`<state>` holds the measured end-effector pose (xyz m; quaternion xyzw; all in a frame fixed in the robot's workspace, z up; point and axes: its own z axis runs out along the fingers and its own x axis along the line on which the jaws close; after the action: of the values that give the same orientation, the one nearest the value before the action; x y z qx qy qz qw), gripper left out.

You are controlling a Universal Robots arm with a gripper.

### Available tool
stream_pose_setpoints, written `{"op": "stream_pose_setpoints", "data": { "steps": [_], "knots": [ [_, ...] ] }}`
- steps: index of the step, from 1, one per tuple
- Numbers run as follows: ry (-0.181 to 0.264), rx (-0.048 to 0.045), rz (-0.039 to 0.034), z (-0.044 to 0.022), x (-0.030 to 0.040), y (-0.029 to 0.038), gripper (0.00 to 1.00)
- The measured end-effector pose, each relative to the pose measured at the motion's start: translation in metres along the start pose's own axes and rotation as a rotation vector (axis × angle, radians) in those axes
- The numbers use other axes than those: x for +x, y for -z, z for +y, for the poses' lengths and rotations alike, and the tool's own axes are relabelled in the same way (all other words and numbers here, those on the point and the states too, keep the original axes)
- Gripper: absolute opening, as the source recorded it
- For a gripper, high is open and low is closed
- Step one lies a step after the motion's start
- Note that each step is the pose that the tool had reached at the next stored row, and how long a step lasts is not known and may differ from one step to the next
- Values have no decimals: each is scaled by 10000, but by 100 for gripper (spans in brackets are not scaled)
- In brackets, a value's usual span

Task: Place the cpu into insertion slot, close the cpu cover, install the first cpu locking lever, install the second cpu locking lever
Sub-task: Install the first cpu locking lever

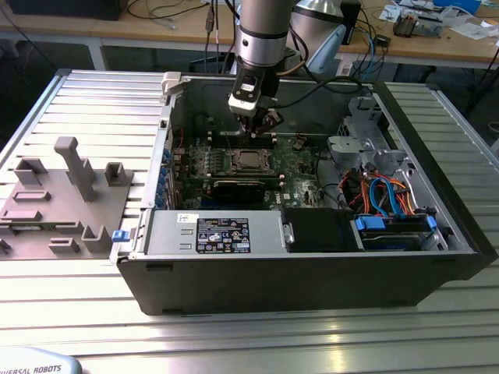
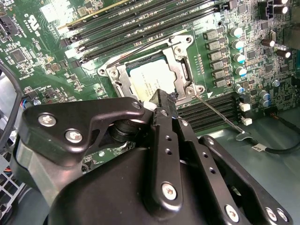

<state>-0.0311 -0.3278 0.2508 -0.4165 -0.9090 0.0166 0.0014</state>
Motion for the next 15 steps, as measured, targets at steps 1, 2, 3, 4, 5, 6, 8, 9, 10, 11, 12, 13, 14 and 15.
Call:
{"op": "stream_pose_setpoints", "data": {
  "steps": [1,2,3,4,5,6,8,9,10,11,12,13,14,15],
  "knots": [
    [4,0,0,0,0,0,11],
    [10,0,0,0,0,0,11],
    [14,0,0,0,0,0,11],
    [19,0,-1,0,0,0,11],
    [22,0,-1,0,0,0,11],
    [29,0,-1,0,0,0,11],
    [41,-1,-1,0,0,0,11],
    [45,0,-1,0,0,0,11],
    [53,-1,-2,0,0,0,11],
    [62,0,-2,0,0,0,11],
    [65,-1,-2,0,0,0,11],
    [69,-1,-2,0,0,0,11],
    [77,-1,-3,0,0,0,11],
    [85,-1,-3,0,0,0,11]
  ]
}}
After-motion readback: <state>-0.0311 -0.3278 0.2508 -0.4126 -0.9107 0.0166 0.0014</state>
